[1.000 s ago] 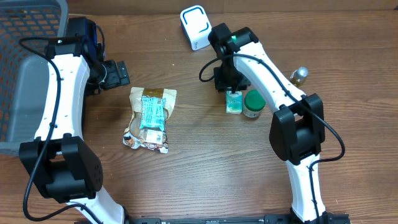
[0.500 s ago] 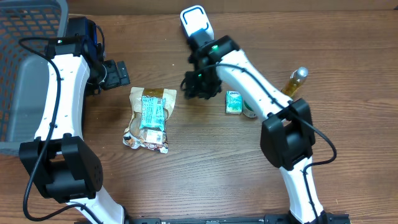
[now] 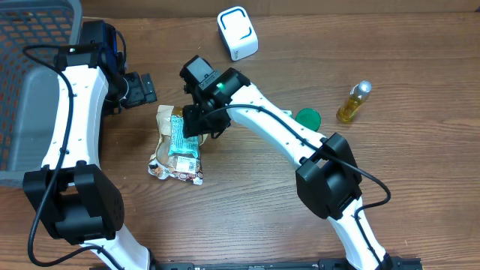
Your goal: Scan the item barcode
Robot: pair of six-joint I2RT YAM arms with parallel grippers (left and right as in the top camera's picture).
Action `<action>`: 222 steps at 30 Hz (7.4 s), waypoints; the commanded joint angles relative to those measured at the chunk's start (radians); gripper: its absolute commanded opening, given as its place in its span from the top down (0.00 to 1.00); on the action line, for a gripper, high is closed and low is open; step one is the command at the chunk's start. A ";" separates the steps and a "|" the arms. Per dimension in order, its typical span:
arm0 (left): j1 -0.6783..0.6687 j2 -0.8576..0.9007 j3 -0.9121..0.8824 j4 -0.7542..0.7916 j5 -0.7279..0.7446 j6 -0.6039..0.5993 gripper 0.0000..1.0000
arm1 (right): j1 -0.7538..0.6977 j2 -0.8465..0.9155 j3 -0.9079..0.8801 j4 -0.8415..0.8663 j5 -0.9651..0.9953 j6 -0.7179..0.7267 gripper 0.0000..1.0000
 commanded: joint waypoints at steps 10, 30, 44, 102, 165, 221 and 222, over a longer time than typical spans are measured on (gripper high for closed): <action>-0.007 -0.006 -0.002 -0.002 0.007 0.015 0.00 | 0.008 0.006 -0.005 0.006 0.056 0.035 0.53; -0.007 -0.006 -0.002 -0.002 0.007 0.015 0.00 | 0.008 0.007 -0.005 0.022 0.056 0.035 0.53; -0.007 -0.006 -0.002 -0.002 0.007 0.015 0.00 | 0.008 0.010 -0.098 0.111 0.088 0.065 0.53; -0.007 -0.006 -0.002 -0.002 0.007 0.015 0.00 | -0.058 -0.026 -0.304 0.425 -0.195 0.206 0.96; -0.007 -0.006 -0.002 -0.002 0.007 0.015 0.00 | 0.047 -0.040 -0.304 0.403 -0.186 0.972 0.45; -0.007 -0.006 -0.002 -0.002 0.007 0.015 0.01 | -0.199 -0.119 -0.304 0.232 -0.515 0.278 0.34; -0.007 -0.006 -0.002 -0.002 0.007 0.015 0.01 | -0.187 -0.119 -0.304 0.230 -0.526 0.326 0.34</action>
